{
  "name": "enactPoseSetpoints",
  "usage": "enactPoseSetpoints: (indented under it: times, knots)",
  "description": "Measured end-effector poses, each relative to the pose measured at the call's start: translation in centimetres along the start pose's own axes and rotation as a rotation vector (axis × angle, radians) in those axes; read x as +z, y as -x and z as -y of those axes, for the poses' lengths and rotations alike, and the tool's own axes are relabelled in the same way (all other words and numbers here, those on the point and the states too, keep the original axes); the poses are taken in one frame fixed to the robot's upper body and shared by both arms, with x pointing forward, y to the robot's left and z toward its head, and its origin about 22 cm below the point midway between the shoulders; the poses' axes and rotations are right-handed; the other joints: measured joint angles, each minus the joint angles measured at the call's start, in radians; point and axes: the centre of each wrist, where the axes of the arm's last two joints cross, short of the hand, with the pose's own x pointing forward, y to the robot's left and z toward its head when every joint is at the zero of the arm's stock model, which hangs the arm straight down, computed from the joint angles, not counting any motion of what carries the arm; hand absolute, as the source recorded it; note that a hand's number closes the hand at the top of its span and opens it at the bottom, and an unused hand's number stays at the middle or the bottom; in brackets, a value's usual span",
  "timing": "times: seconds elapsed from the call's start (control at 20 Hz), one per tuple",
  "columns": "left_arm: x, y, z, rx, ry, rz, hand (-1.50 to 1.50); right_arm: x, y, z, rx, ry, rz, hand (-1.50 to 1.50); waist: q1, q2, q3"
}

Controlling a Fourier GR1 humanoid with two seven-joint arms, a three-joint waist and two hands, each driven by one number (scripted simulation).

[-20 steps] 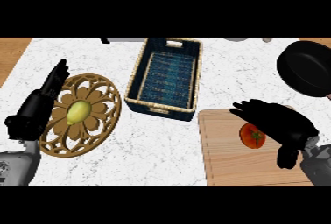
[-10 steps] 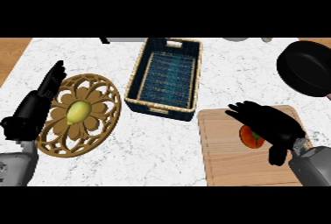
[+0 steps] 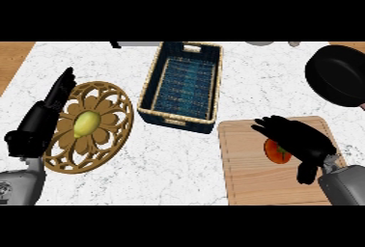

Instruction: Pick the tomato from the cutting board and place it in the basket

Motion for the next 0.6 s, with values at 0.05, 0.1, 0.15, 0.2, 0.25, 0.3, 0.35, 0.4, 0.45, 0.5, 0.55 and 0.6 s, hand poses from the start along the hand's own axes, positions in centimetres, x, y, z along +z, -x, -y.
enactPoseSetpoints:
  times: [0.05, 0.1, 0.15, 0.2, 0.25, 0.3, 0.35, 0.4, 0.45, 0.5, 0.55, 0.6]
  knots:
    - [0.2, 0.4, -0.2, 0.001, 0.001, 0.001, 0.00, -0.3, -0.1, 0.1, 0.001, -0.002, -0.001, -1.50, 0.000, 0.000, 0.000]
    - [0.3, 0.3, -0.1, 0.000, 0.003, -0.001, 0.00, -0.4, -0.1, -0.1, 0.002, -0.002, -0.004, -1.50, 0.000, 0.000, 0.000]
    - [0.1, 0.3, 0.2, 0.002, 0.001, -0.002, 0.00, -0.6, 0.1, -0.1, 0.001, -0.008, -0.014, -1.50, 0.000, 0.000, 0.000]
    - [0.1, 0.3, -0.3, 0.000, 0.003, -0.002, 0.00, -0.8, -0.2, -0.3, 0.002, -0.011, -0.022, -1.50, 0.000, 0.000, 0.000]
    - [-0.1, 0.5, -0.6, 0.000, 0.003, -0.001, 0.00, -0.7, 0.1, -0.8, -0.001, -0.012, -0.025, -1.50, -0.001, 0.000, 0.000]
    - [-0.2, 0.3, -0.5, -0.001, 0.003, 0.001, 0.00, -0.7, 0.5, -0.6, -0.003, -0.008, -0.030, -1.50, 0.000, 0.000, 0.000]
    - [-0.3, 0.1, -0.5, 0.000, 0.003, 0.003, 0.00, -0.7, 1.1, -0.6, -0.004, -0.008, -0.033, -1.50, 0.000, 0.000, 0.000]
    - [-0.5, 0.1, -0.7, -0.002, 0.003, 0.004, 0.00, -0.9, 1.0, -0.5, -0.003, -0.009, -0.035, -1.50, -0.001, 0.000, 0.000]
    - [-0.7, -0.2, -0.4, 0.000, 0.002, 0.008, 0.00, -1.2, 1.0, -0.6, -0.006, -0.010, -0.037, -1.50, 0.000, 0.000, 0.000]
    - [-0.5, 0.4, -0.6, 0.002, 0.003, 0.006, 0.00, -1.3, 1.0, -1.1, -0.008, -0.012, -0.036, -1.50, -0.001, 0.000, 0.000]
    - [-0.7, 0.5, -0.5, 0.002, 0.000, 0.005, 0.00, -1.6, 1.0, -1.2, -0.008, -0.016, -0.037, -1.50, -0.001, 0.000, 0.000]
    - [-0.7, 0.3, -0.2, 0.005, -0.003, 0.005, 0.00, -1.6, 1.1, -1.3, -0.008, -0.018, -0.040, -1.50, 0.000, 0.000, 0.000]
